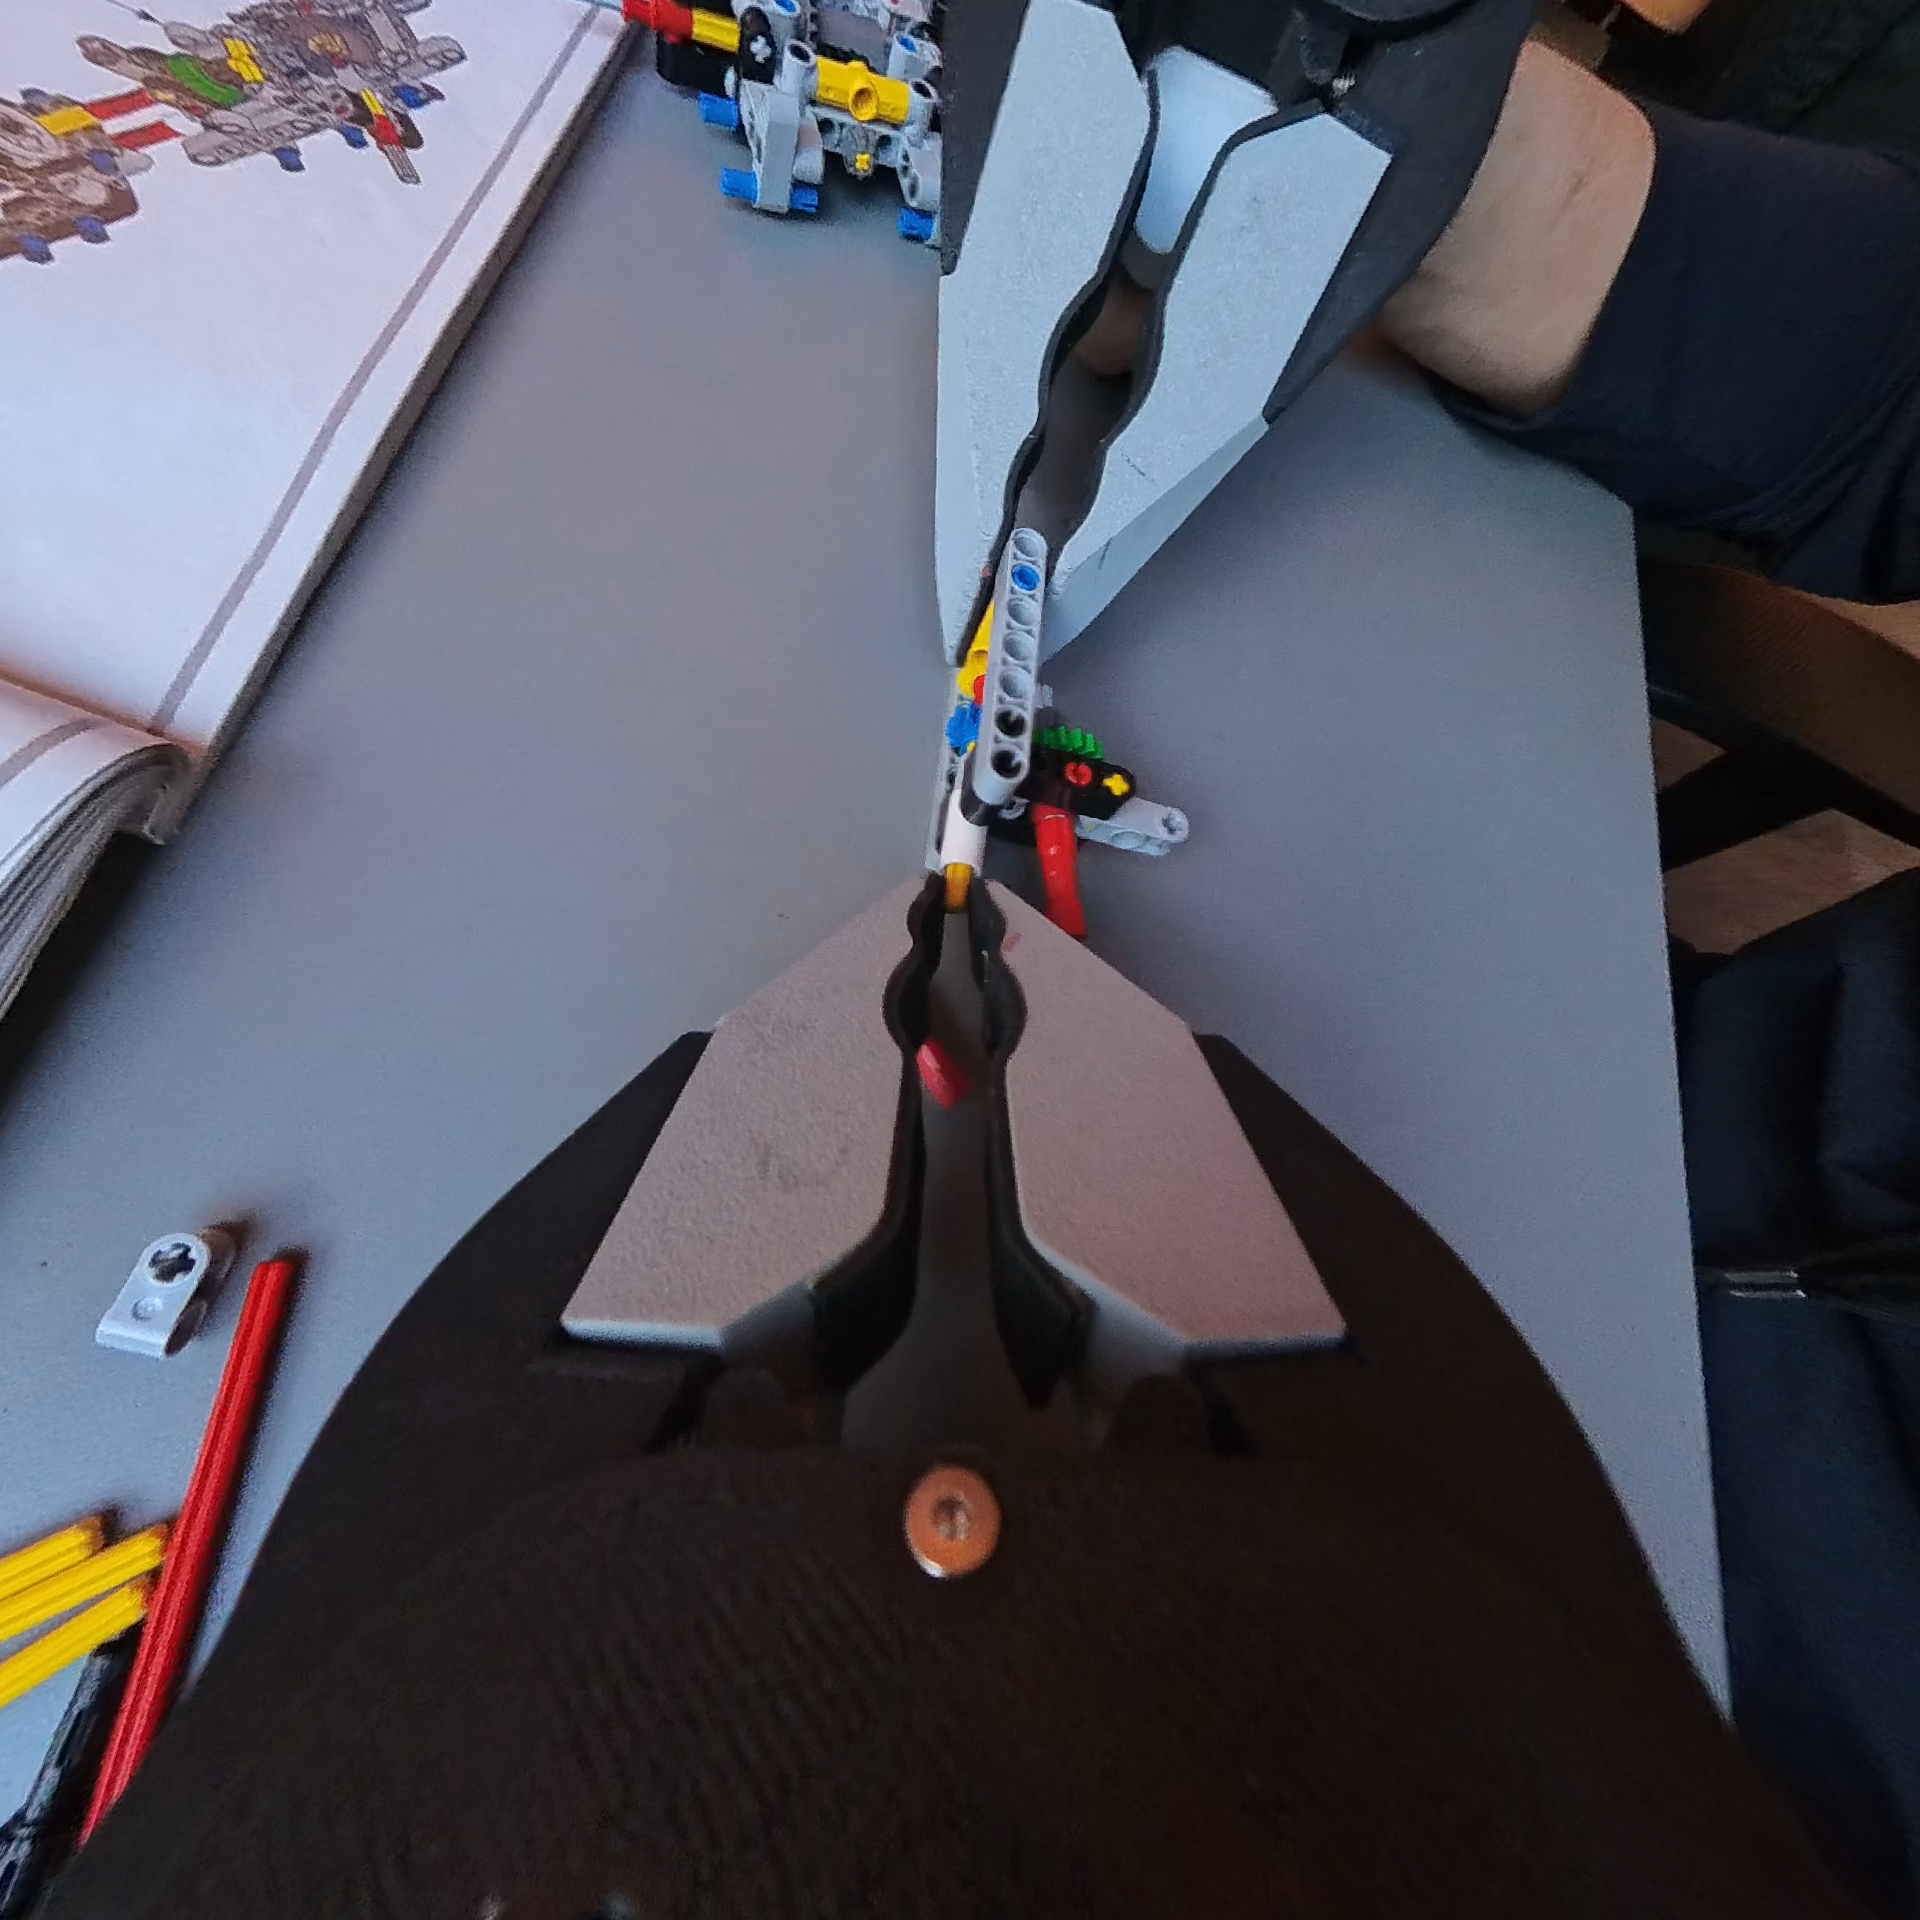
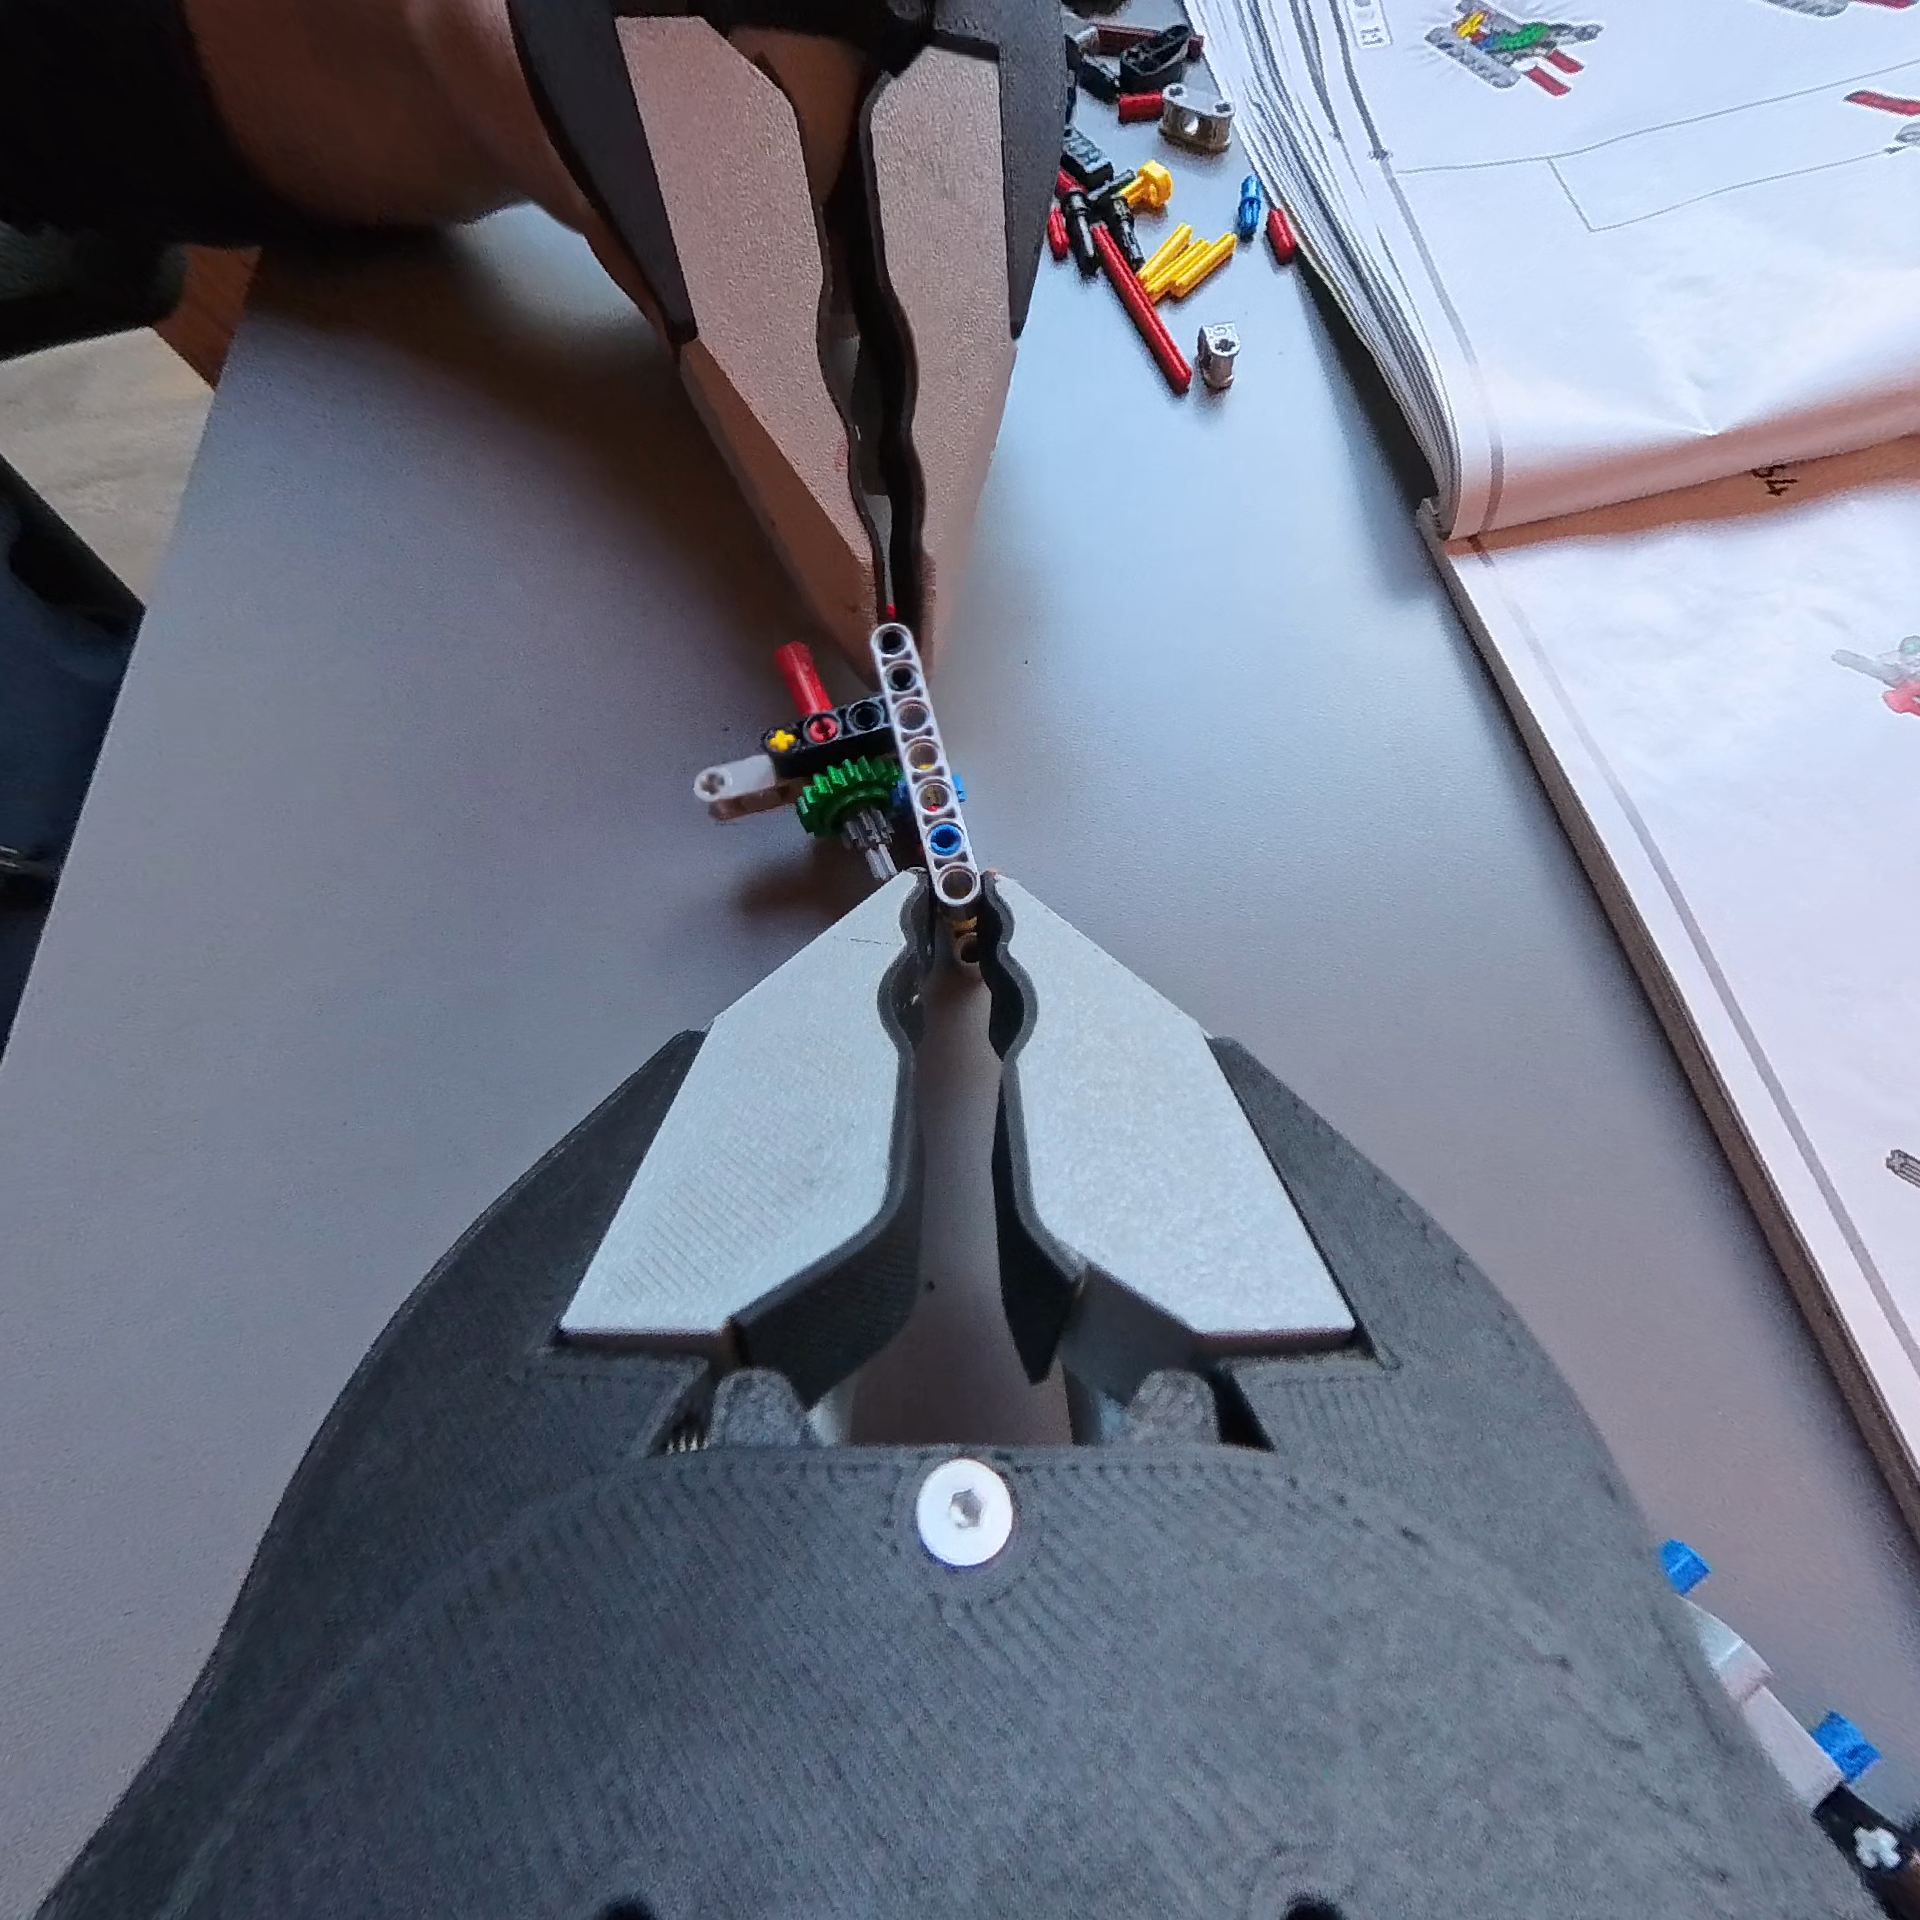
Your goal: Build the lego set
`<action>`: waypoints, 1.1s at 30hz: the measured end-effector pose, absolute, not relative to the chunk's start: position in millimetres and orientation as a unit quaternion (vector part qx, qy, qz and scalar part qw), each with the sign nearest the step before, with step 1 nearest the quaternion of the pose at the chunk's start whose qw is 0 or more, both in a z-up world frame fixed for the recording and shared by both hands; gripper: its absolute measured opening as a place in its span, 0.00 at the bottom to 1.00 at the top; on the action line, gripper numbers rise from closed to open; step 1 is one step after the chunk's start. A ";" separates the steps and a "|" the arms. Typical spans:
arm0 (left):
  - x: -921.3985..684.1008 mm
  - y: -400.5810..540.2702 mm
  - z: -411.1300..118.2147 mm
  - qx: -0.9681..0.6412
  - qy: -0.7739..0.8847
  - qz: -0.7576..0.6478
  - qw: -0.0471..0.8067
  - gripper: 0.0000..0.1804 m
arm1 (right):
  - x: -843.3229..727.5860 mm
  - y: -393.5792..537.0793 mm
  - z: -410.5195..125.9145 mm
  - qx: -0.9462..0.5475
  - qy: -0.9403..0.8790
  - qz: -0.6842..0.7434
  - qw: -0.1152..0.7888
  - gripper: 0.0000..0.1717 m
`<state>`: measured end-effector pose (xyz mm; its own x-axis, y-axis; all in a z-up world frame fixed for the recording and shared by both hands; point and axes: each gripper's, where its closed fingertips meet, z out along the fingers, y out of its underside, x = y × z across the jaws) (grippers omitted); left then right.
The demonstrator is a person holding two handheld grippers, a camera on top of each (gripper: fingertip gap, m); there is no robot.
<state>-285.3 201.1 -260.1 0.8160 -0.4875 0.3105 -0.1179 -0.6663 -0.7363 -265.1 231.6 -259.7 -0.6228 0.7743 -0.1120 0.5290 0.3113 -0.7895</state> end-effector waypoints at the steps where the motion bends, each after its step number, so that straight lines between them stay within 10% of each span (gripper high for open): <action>1: -287.2 202.7 -259.9 -0.879 0.167 -0.245 0.374 0.00 | -265.0 231.5 -259.6 -0.409 -0.796 0.422 0.145 0.02; 33: -280.5 204.4 -218.9 -0.806 0.117 -0.353 0.460 0.00 | -256.8 225.3 -226.1 -0.398 -0.732 0.546 0.085 0.02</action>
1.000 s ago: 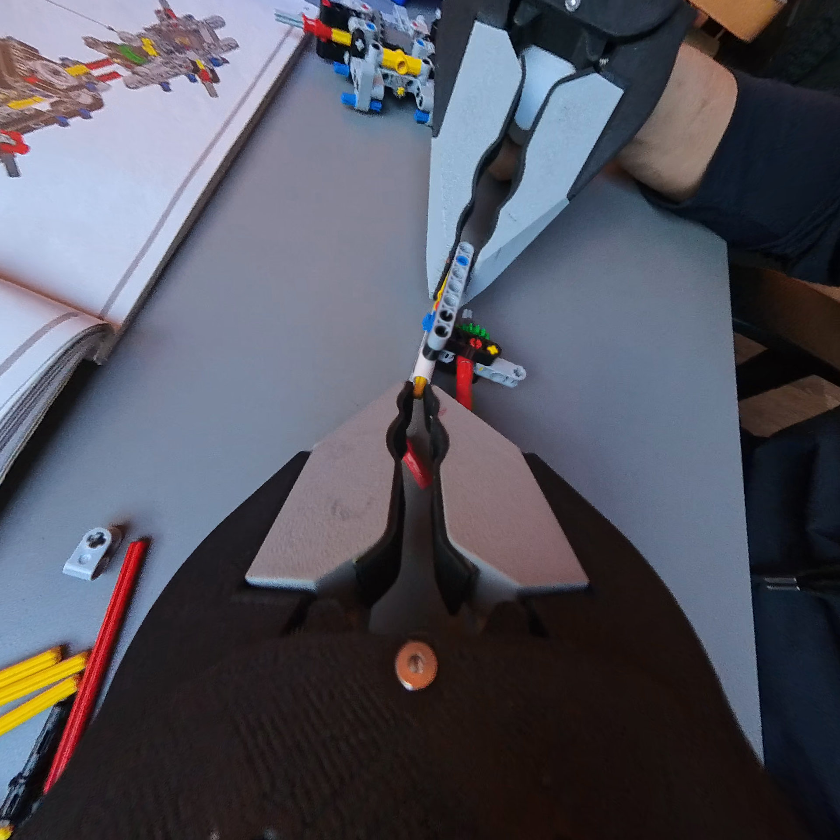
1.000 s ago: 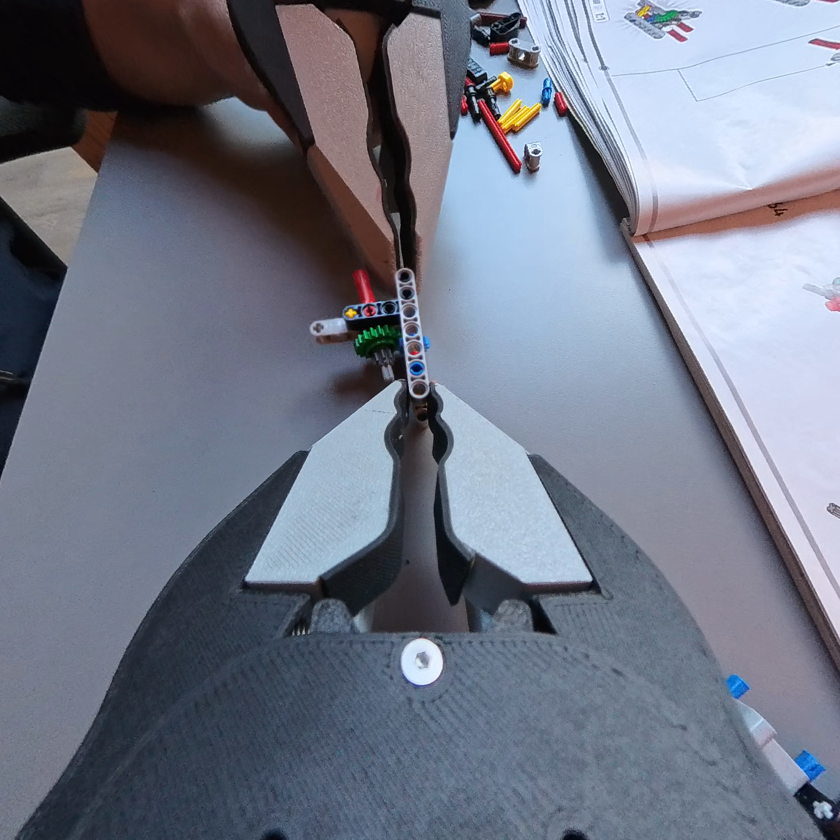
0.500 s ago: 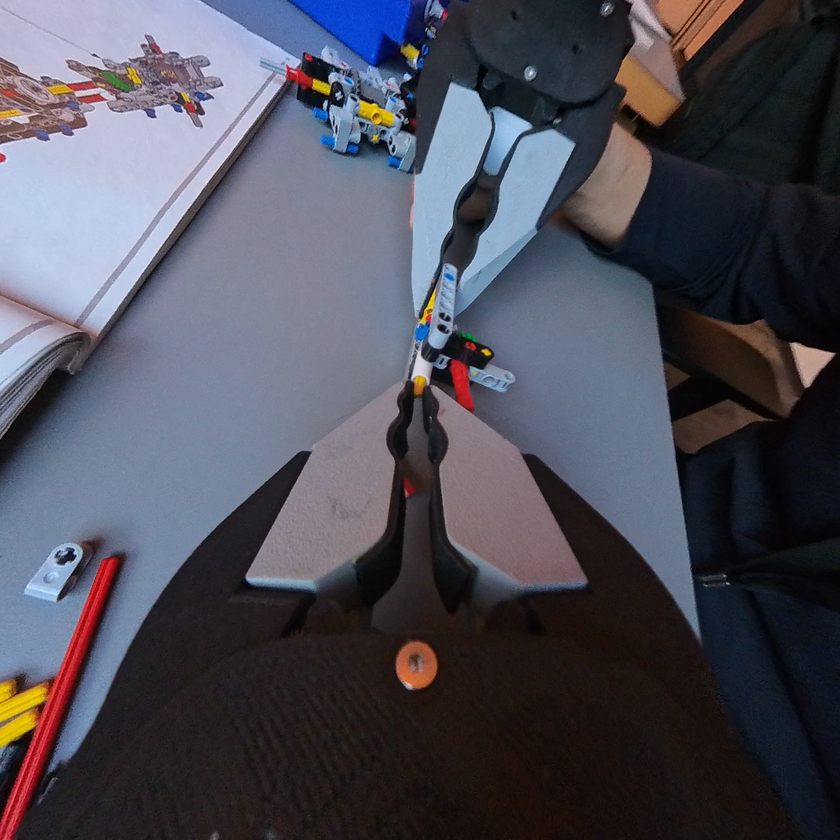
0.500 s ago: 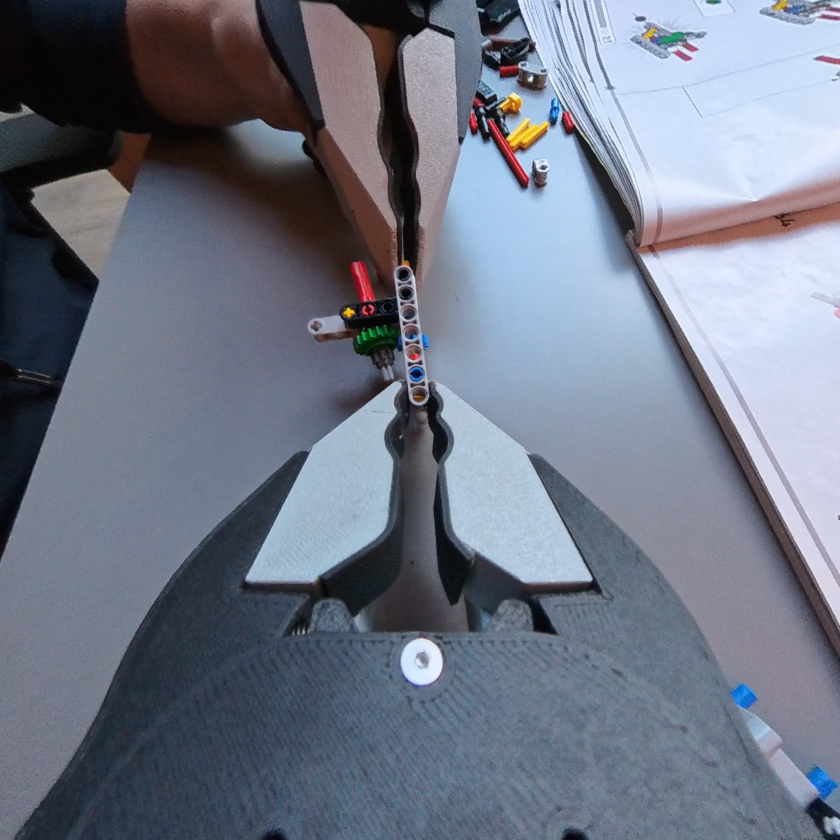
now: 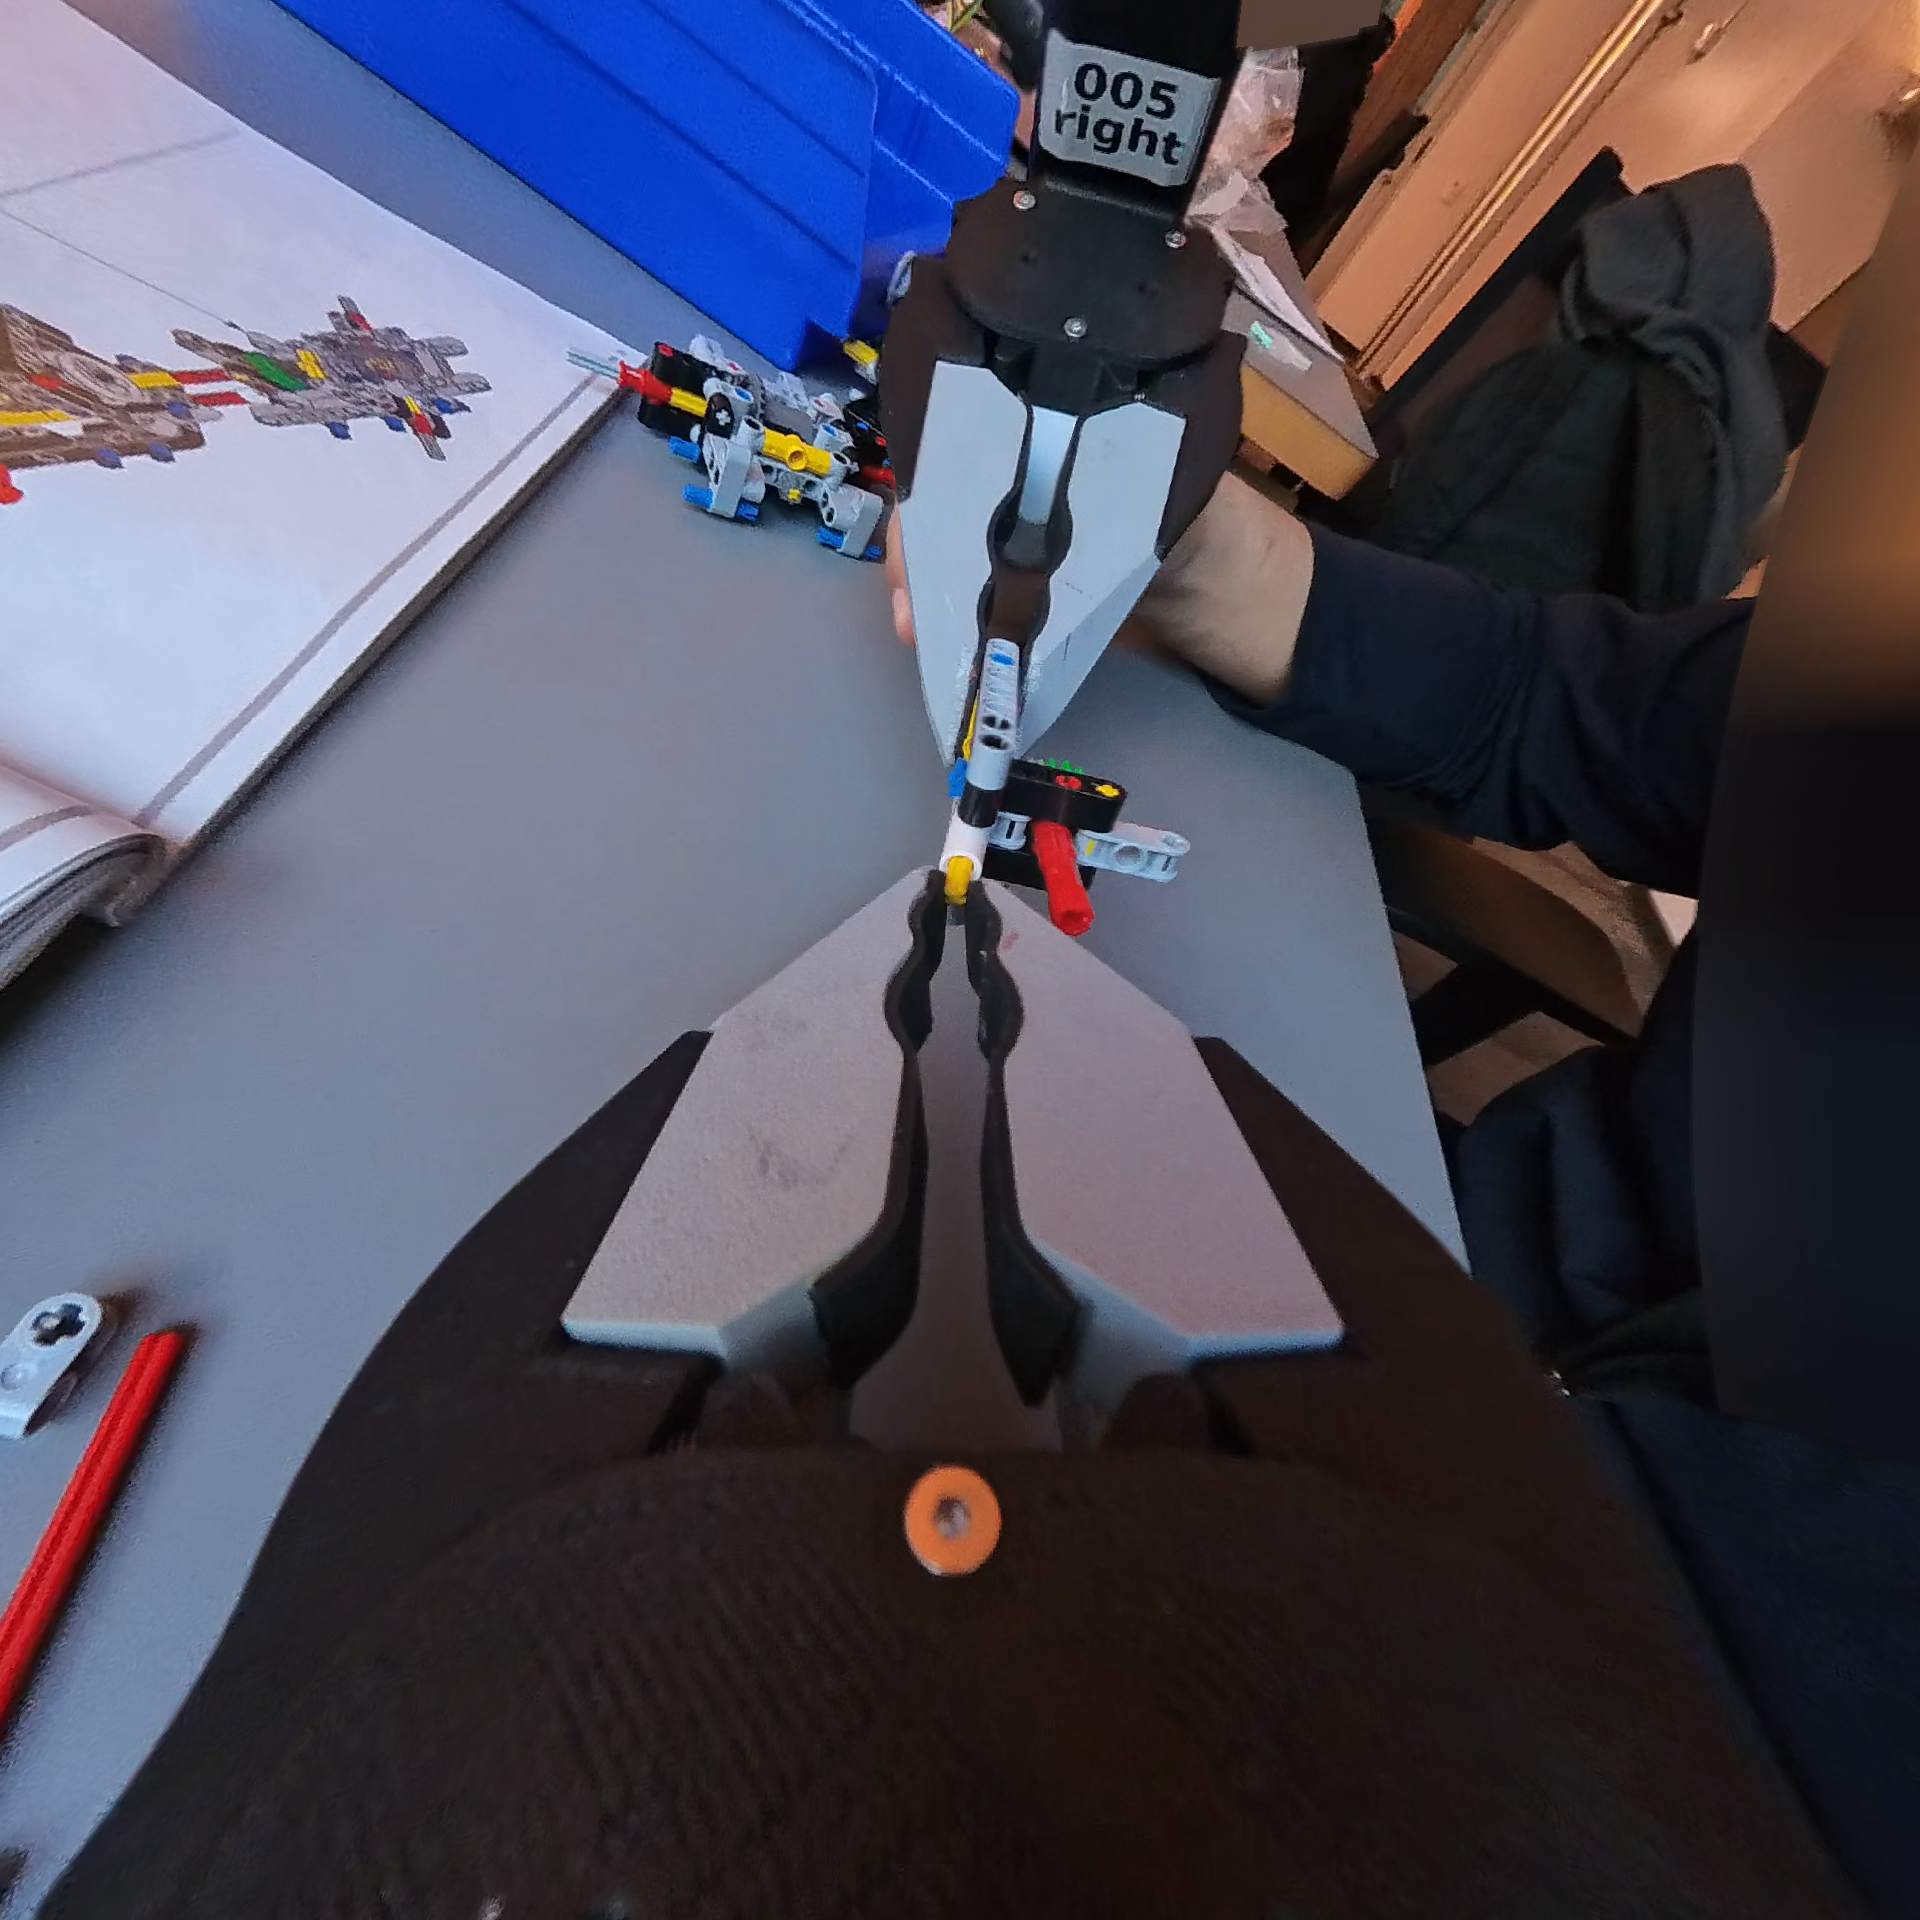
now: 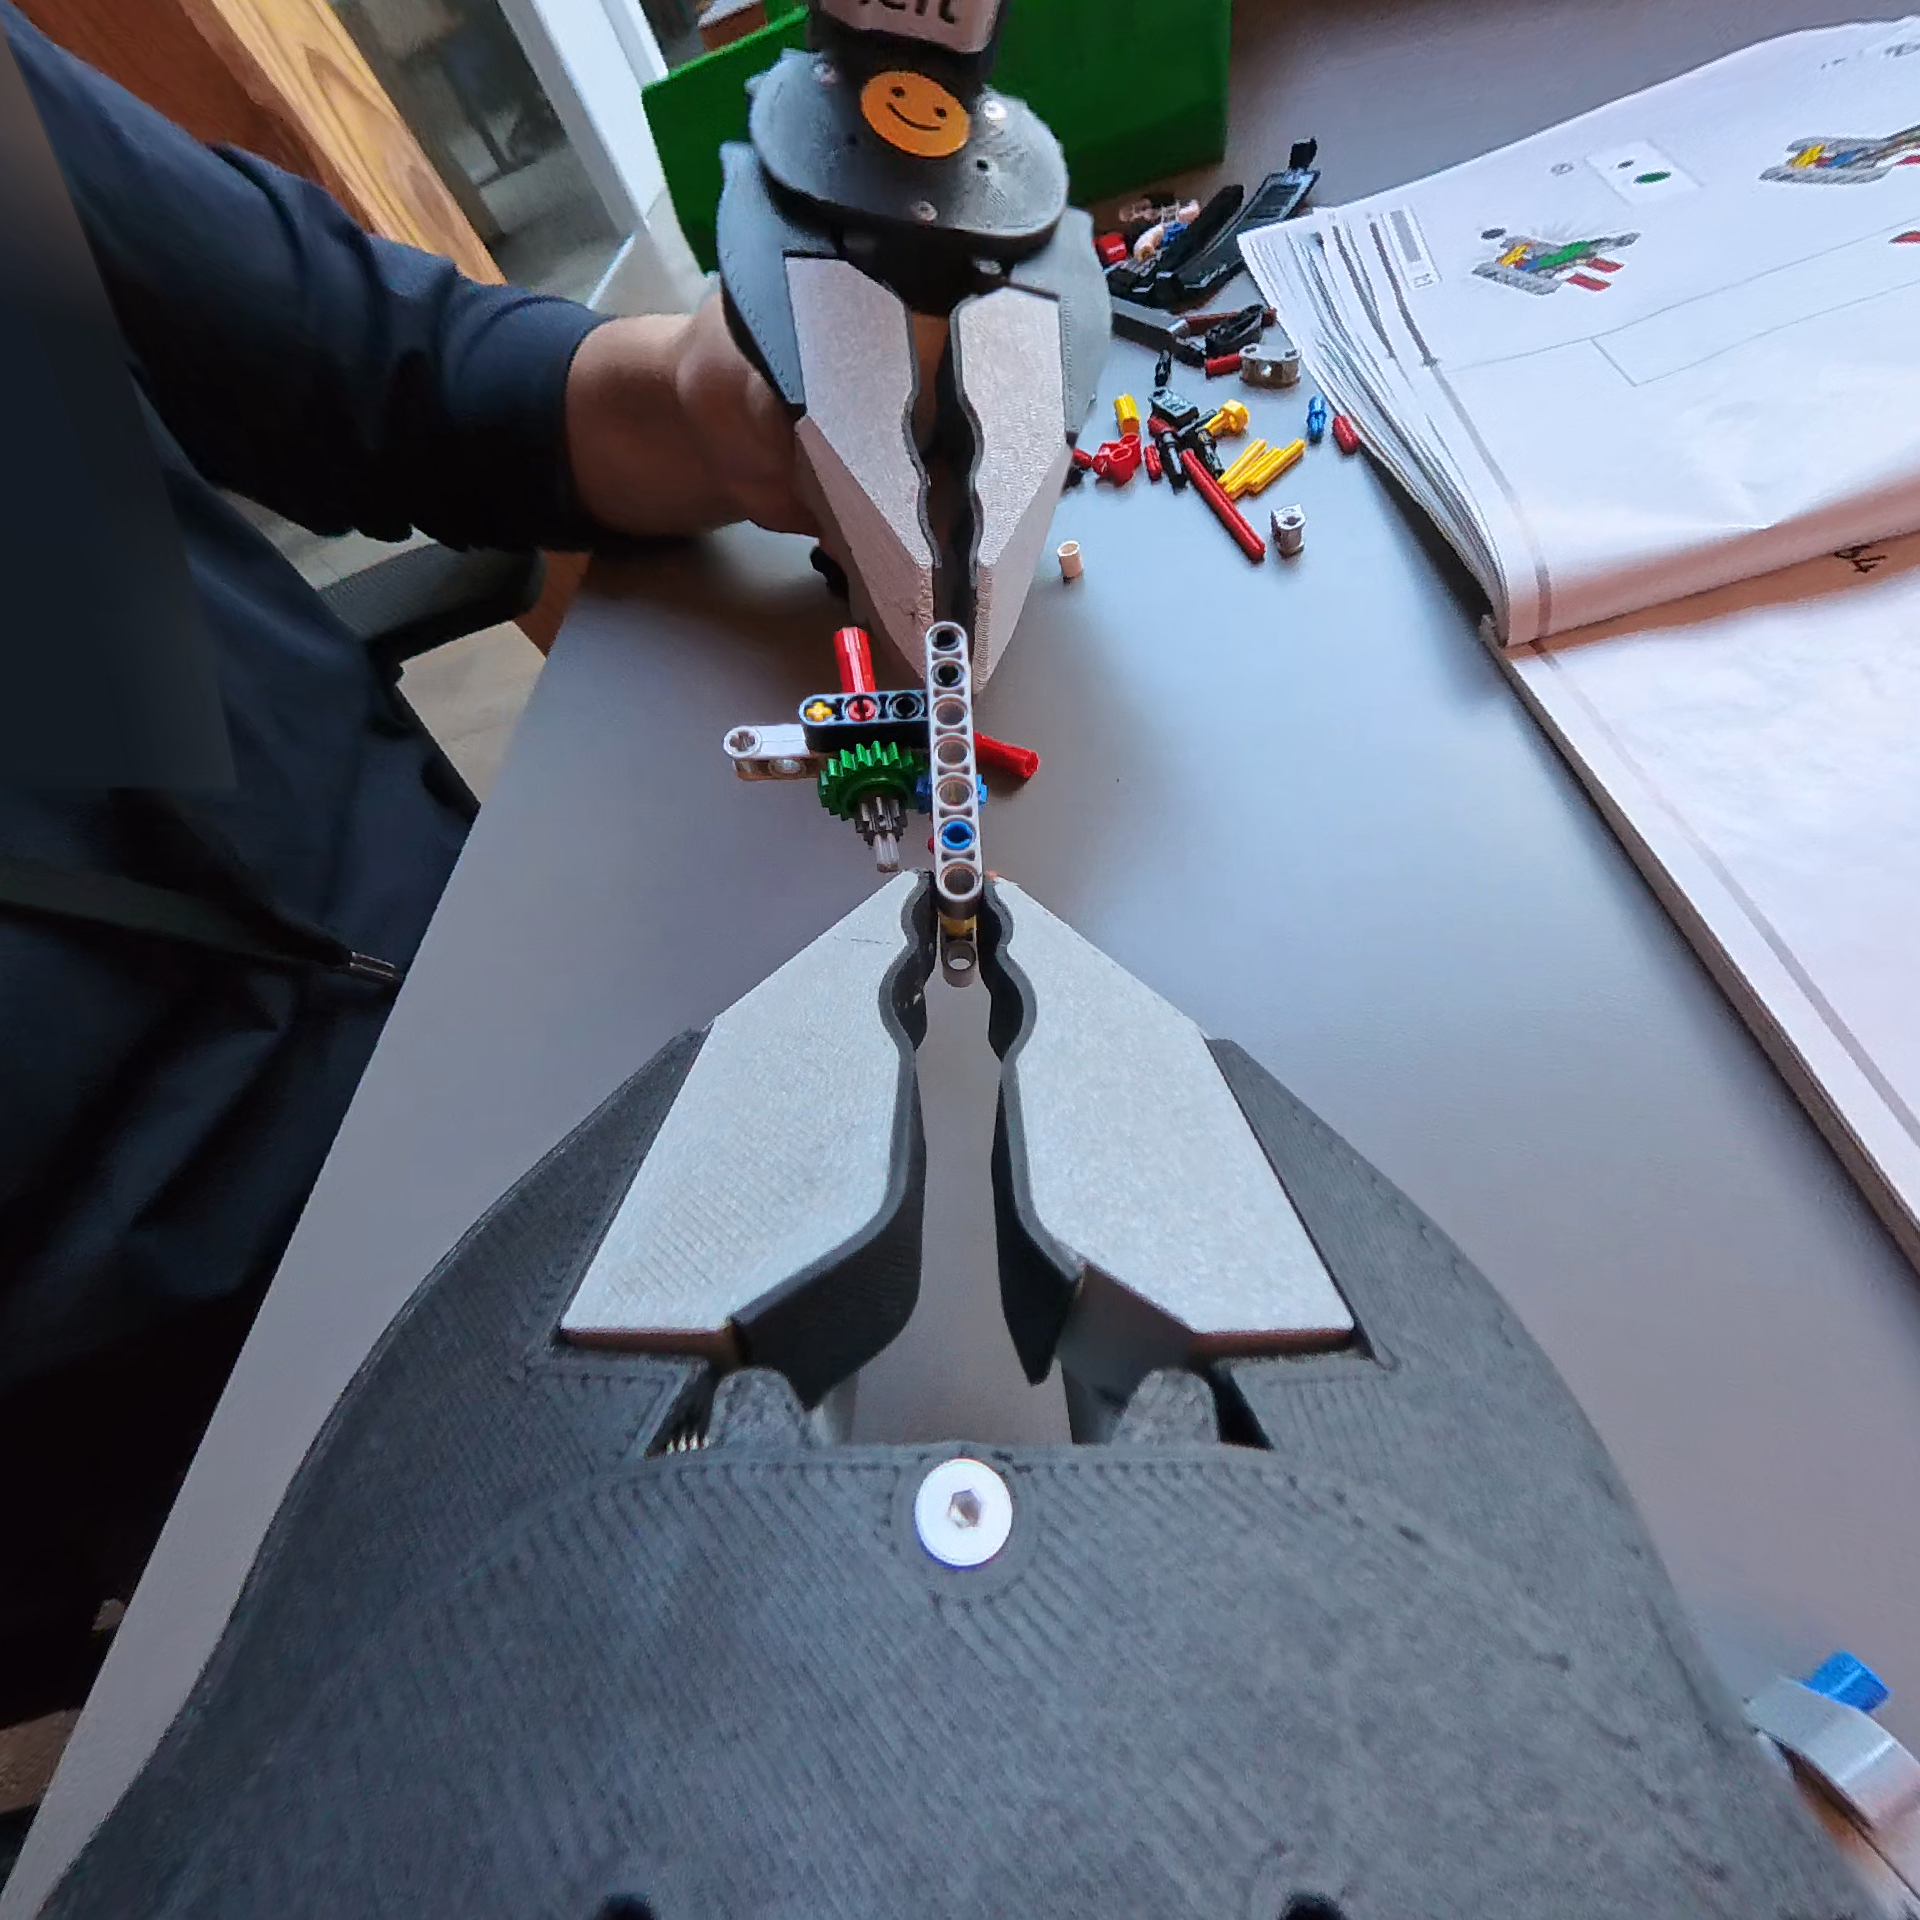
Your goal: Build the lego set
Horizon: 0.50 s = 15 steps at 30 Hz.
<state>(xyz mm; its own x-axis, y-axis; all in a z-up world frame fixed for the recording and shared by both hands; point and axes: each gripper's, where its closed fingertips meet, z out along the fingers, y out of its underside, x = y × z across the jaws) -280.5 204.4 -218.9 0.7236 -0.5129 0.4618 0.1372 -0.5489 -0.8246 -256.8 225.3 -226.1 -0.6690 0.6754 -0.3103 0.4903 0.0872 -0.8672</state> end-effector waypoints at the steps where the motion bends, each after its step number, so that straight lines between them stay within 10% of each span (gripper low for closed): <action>1: -281.1 205.1 -218.2 -0.806 0.118 -0.346 0.466 0.00 | -257.0 225.6 -225.3 -0.401 -0.728 0.550 0.081 0.02; 15: -290.4 210.1 -214.4 -0.808 0.135 -0.262 0.510 0.00 | -258.1 221.2 -213.8 -0.411 -0.685 0.601 0.031 0.02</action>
<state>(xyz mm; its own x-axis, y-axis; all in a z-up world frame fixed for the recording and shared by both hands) -290.4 210.1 -214.4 0.8263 -0.4847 0.2868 0.0496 -0.4445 -0.8944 -258.1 221.2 -213.8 -0.6598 0.6009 -0.4512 0.5253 -0.0604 -0.8487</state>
